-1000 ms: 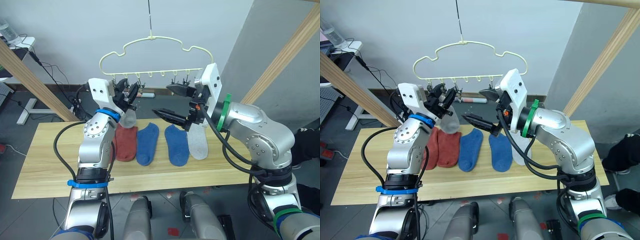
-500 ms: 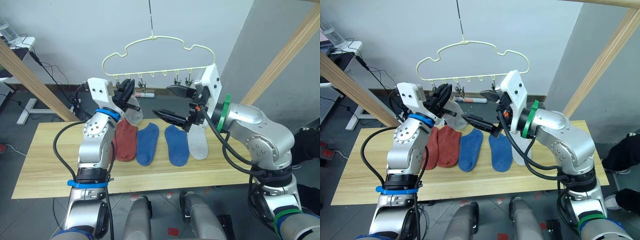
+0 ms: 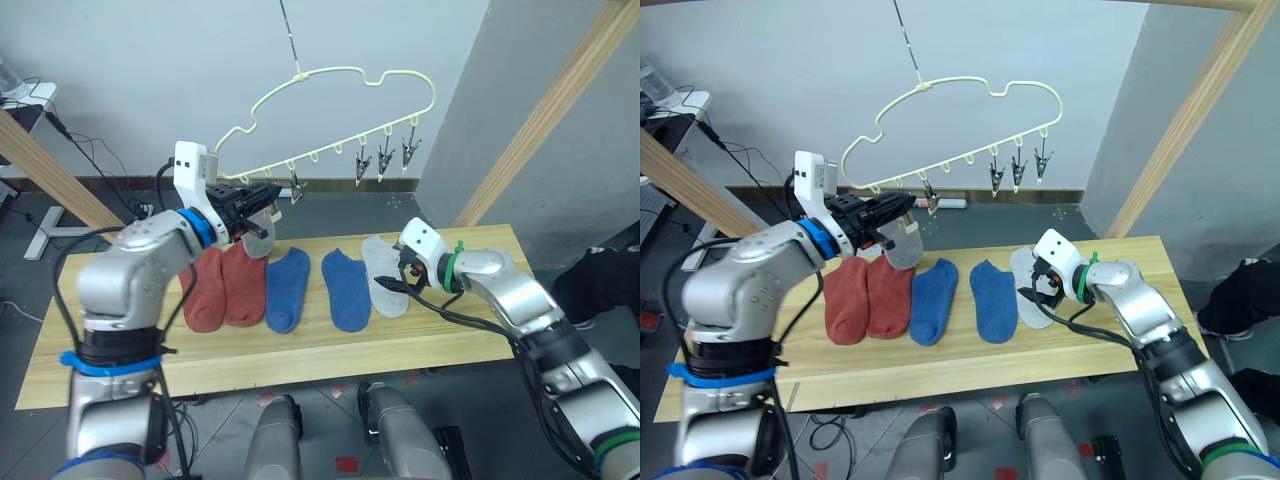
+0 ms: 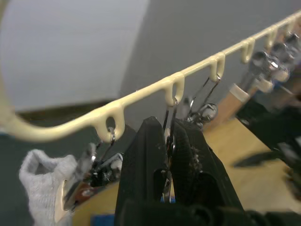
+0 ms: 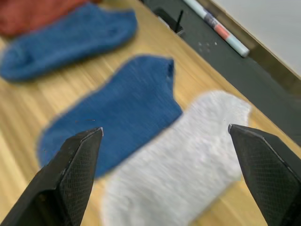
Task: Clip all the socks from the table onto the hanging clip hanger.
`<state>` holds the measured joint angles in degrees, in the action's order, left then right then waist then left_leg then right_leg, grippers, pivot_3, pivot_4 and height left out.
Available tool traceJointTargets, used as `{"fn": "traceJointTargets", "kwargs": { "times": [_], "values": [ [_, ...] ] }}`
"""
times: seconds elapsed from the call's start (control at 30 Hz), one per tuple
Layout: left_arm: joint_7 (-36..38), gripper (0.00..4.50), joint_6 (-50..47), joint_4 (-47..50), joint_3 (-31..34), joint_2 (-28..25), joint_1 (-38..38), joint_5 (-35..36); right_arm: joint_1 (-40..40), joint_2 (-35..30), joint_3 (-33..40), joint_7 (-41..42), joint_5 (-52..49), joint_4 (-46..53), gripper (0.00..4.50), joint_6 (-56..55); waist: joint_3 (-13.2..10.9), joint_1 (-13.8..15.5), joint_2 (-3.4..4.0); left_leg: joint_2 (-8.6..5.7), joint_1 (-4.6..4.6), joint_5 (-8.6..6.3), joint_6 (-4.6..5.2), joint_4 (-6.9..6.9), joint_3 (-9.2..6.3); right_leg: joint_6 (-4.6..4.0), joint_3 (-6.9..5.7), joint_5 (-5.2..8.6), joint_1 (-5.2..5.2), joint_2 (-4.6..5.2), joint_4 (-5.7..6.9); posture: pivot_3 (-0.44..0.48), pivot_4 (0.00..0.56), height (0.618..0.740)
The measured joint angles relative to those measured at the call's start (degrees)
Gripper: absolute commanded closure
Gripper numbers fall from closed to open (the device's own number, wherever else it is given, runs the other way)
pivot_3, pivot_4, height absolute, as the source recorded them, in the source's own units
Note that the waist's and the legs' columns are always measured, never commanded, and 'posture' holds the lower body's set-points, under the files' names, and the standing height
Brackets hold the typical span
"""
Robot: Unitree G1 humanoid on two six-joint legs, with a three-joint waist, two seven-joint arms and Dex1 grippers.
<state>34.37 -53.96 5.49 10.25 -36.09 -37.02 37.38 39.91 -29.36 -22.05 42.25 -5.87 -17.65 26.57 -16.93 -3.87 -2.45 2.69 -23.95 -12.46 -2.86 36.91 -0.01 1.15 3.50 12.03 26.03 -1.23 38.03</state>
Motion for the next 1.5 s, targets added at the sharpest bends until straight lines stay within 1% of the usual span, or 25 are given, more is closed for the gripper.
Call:
{"fn": "traceJointTargets", "kwargs": {
  "times": [0.07, 0.13, 0.2, 0.33, 0.4, 0.53, 0.8, 0.97, 1.0, 1.07, 1.17, 1.2, 1.4, 1.43, 1.5],
  "values": [
    [1.6, 4.40, -4.6, -1.8, 1.5, -1.6, -1.6, 2.5, 2.6, 2.6, -0.1, 0.2, 2.0, -8.1, 0.00, -4.1, 0.0, -0.1, 0.02, 0.01, 0.05, 0.00, 0.00, -0.07, 0.04, -0.01, 0.04, 0.01, -0.01, -0.02, -0.01, 0.022, 0.283, 0.740],
    [2.8, 4.40, -6.7, -2.7, 1.8, -2.0, -2.0, 4.0, 4.3, 4.4, -0.7, 0.3, 4.1, -14.4, 0.00, -8.2, 0.0, 0.0, 0.01, 0.01, -0.01, -0.01, 0.00, -0.10, 0.05, -0.02, 0.04, 0.01, 0.01, -0.02, -0.07, 0.021, 0.283, 0.740],
    [3.3, 4.40, -8.7, -2.6, 2.5, -1.9, -2.1, 6.0, 6.3, 6.2, -0.8, 0.4, 6.2, -21.4, 0.00, -11.9, 0.0, 0.1, 0.02, -0.02, -0.07, -0.01, -0.01, -0.11, 0.13, -0.02, 0.10, 0.01, 0.03, 0.08, -0.12, 0.020, 0.283, 0.740],
    [2.2, 4.40, -14.4, -1.3, 5.0, -0.3, -2.2, 10.7, 10.2, 8.6, -0.2, -0.4, 8.7, -30.7, 0.00, -15.9, 0.0, 0.2, 0.01, -0.07, -0.09, -0.04, -0.03, -0.11, 0.17, -0.03, 0.12, 0.01, 0.05, 0.18, -0.15, 0.021, 0.284, 0.740],
    [1.1, 4.40, -16.6, -1.3, 6.2, 0.7, -2.4, 12.6, 11.5, 9.5, 0.2, -0.8, 9.5, -33.4, 0.00, -18.0, 0.0, 0.4, 0.01, -0.07, -0.09, -0.04, -0.04, -0.10, 0.13, -0.03, 0.09, 0.01, 0.04, 0.18, -0.13, 0.028, 0.286, 0.740],
    [-0.5, 4.40, -19.3, -1.0, 7.6, 0.8, -2.6, 14.4, 13.7, 10.5, 0.9, -1.7, 11.4, -39.4, 0.00, -21.1, 0.0, 0.4, 0.02, -0.07, -0.06, -0.04, -0.04, -0.10, 0.14, -0.03, 0.11, 0.01, 0.03, 0.18, -0.09, 0.030, 0.288, 0.740],
    [-1.5, 4.40, -19.9, -0.4, 8.0, 0.5, -2.3, 15.5, 15.8, 12.3, 2.6, -2.9, 13.8, -47.7, 0.00, -23.6, 0.0, 0.4, 0.02, -0.07, -0.04, -0.04, -0.05, -0.10, 0.16, -0.03, 0.14, 0.00, 0.03, 0.18, -0.08, 0.029, 0.289, 0.740],
    [-1.8, 4.40, -19.9, -0.3, 8.0, 0.5, -2.2, 15.8, 16.9, 12.8, 3.4, -2.4, 14.0, -49.8, 0.00, -23.3, 0.0, 0.5, 0.02, -0.08, 0.01, -0.04, -0.05, -0.09, 0.16, -0.03, 0.15, 0.00, -0.01, 0.19, -0.06, 0.031, 0.292, 0.740],
    [-1.8, 4.40, -19.9, -0.3, 7.9, 0.5, -2.2, 15.9, 17.0, 12.8, 4.0, -1.6, 14.0, -50.1, 0.38, -22.6, 0.0, 0.5, 0.02, -0.08, 0.02, -0.04, -0.05, -0.09, 0.16, -0.03, 0.15, 0.00, -0.02, 0.19, -0.06, 0.030, 0.293, 0.740],
    [-1.8, 4.40, -19.9, -0.4, 7.9, 0.5, -2.1, 16.1, 17.0, 12.8, 4.1, -0.4, 14.1, -50.1, 0.88, -22.2, 0.0, 0.5, 0.02, -0.08, 0.03, -0.04, -0.05, -0.09, 0.16, -0.03, 0.15, 0.00, -0.03, 0.19, -0.06, 0.030, 0.294, 0.740],
    [-1.9, 4.40, -19.9, -0.4, 7.9, 0.5, -2.0, 16.4, 16.9, 12.8, 4.1, 1.2, 14.5, -50.1, 1.95, -22.1, 0.0, 0.5, 0.02, -0.09, 0.03, -0.04, -0.05, -0.09, 0.16, -0.03, 0.15, 0.00, -0.04, 0.19, -0.06, 0.029, 0.293, 0.740],
    [-2.1, 4.40, -19.8, -0.3, 7.9, 0.5, -2.0, 16.5, 16.8, 12.7, 4.1, 1.4, 14.7, -49.9, 2.23, -22.2, 0.0, 0.5, 0.02, -0.09, 0.04, -0.04, -0.05, -0.08, 0.16, -0.03, 0.15, 0.00, -0.05, 0.19, -0.06, 0.027, 0.294, 0.740],
    [-2.5, 4.40, -19.7, -0.4, 7.9, 1.0, -2.0, 16.7, 14.1, 11.4, 4.1, 3.0, 15.4, -46.0, 4.31, -22.4, 0.0, 0.6, 0.02, -0.11, 0.12, -0.04, -0.06, -0.06, 0.12, -0.02, 0.12, 0.00, -0.17, 0.20, -0.07, 0.025, 0.297, 0.740],
    [-2.5, 4.40, -19.7, -0.4, 7.9, 1.1, -2.0, 16.7, 13.4, 11.0, 4.2, 3.3, 15.4, -45.0, 4.48, -22.4, 0.0, 0.6, 0.02, -0.11, 0.12, -0.04, -0.06, -0.06, 0.11, -0.02, 0.11, 0.00, -0.18, 0.20, -0.08, 0.026, 0.298, 0.740],
    [-3.0, 4.40, -19.7, -0.6, 8.1, 1.9, -2.2, 17.1, 8.8, 8.0, 4.2, 4.9, 15.7, -37.3, 4.48, -22.7, 0.0, 0.8, 0.02, -0.13, 0.10, -0.04, -0.06, -0.07, 0.10, -0.01, 0.11, 0.01, -0.19, 0.22, -0.10, 0.025, 0.300, 0.740]
  ]
}}
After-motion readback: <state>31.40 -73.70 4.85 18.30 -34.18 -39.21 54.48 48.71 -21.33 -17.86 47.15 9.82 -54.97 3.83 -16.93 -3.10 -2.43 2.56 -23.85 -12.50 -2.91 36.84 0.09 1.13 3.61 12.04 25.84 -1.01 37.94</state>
